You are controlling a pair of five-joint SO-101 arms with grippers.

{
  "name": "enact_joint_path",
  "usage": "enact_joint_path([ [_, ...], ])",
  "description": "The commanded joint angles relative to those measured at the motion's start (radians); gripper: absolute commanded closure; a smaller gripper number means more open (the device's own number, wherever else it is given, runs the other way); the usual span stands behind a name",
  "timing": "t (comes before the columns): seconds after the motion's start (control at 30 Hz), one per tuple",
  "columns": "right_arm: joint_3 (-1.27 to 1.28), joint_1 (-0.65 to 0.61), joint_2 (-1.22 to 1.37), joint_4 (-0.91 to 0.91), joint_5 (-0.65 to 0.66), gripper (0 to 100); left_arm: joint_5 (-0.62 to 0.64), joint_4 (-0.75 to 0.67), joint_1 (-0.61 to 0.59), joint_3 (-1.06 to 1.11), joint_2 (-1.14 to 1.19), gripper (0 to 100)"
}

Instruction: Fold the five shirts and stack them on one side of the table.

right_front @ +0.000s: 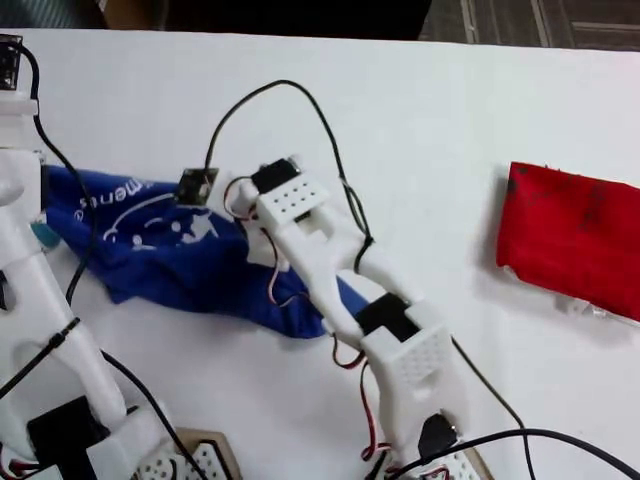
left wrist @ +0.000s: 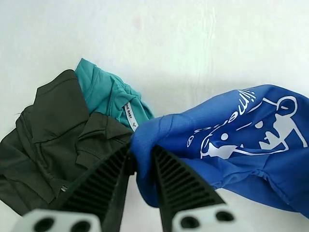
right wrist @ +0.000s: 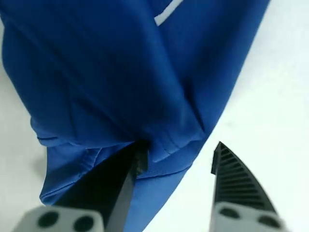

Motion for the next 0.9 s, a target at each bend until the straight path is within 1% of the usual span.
enact_joint_path([
  [0.0,-0.025,-0.013,-0.051,0.031,0.002,77.3,-0.008,-0.02,-0.003,-0.004,-0.032,97],
  [0.13,-0.017,-0.031,-0.064,0.038,0.002,77.3,-0.008,-0.02,-0.003,-0.007,-0.032,97],
  [0.37,-0.026,-0.028,0.002,0.025,0.002,78.6,-0.008,-0.02,-0.003,-0.008,-0.032,97],
  [0.43,-0.025,-0.024,0.018,0.007,0.002,83.8,-0.008,-0.02,-0.003,-0.007,-0.032,97],
  [0.53,-0.026,-0.019,0.019,-0.01,0.002,97.7,-0.008,-0.02,-0.003,-0.004,-0.032,97],
  [0.57,-0.026,-0.018,0.016,-0.01,0.002,98.4,-0.008,-0.02,-0.003,-0.002,-0.032,97],
  [0.6,-0.028,-0.016,0.008,-0.005,0.002,96.6,-0.008,-0.02,-0.003,-0.002,-0.032,97],
  [0.7,-0.032,-0.016,-0.033,0.012,0.002,97.8,-0.008,-0.02,-0.003,-0.002,-0.032,97],
  [0.87,-0.032,-0.018,-0.168,0.059,0.002,97.8,-0.008,-0.02,-0.003,-0.002,-0.032,97],
])
